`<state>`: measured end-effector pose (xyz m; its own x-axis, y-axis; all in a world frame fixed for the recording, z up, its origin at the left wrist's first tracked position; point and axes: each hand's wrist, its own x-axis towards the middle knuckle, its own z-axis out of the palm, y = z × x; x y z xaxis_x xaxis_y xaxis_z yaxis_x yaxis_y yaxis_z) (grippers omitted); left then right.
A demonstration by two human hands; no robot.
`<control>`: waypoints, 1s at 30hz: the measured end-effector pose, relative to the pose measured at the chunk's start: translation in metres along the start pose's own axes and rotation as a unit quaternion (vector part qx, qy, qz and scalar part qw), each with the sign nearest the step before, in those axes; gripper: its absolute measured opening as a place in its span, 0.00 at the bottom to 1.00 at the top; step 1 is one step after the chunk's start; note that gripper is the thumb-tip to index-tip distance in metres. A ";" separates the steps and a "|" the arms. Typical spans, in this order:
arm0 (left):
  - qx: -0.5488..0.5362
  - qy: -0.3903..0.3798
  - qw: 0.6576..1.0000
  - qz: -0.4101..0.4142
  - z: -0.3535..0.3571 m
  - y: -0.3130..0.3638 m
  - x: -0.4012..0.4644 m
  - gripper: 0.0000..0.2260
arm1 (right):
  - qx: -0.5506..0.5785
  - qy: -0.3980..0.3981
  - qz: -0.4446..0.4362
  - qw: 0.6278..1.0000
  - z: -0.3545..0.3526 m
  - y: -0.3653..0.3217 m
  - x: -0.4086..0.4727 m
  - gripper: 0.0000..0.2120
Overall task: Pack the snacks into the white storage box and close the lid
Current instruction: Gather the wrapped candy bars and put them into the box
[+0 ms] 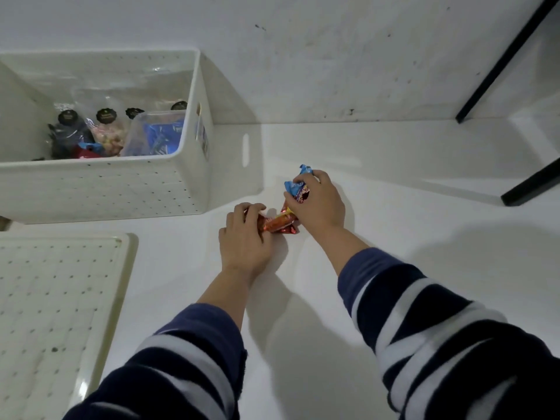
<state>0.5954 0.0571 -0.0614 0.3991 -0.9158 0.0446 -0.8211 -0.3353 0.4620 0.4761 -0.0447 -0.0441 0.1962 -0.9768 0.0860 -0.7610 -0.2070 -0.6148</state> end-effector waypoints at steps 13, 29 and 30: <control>0.112 -0.054 0.988 0.095 0.011 -0.014 0.000 0.20 | -0.089 -0.054 0.037 0.994 0.012 -0.007 0.001 0.16; 0.099 -0.141 0.982 -0.078 -0.024 0.019 -0.110 0.14 | 0.019 -0.108 0.022 0.994 -0.063 0.000 -0.110 0.15; 0.091 -0.138 0.982 -0.087 -0.027 0.021 -0.117 0.14 | 0.020 -0.113 0.017 0.993 -0.068 -0.003 -0.117 0.16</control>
<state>0.5426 0.1636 -0.0333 0.4351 -0.8576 -0.2744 -0.8191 -0.5035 0.2748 0.4136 0.0662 0.0006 0.3077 -0.9451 -0.1104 -0.7457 -0.1674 -0.6450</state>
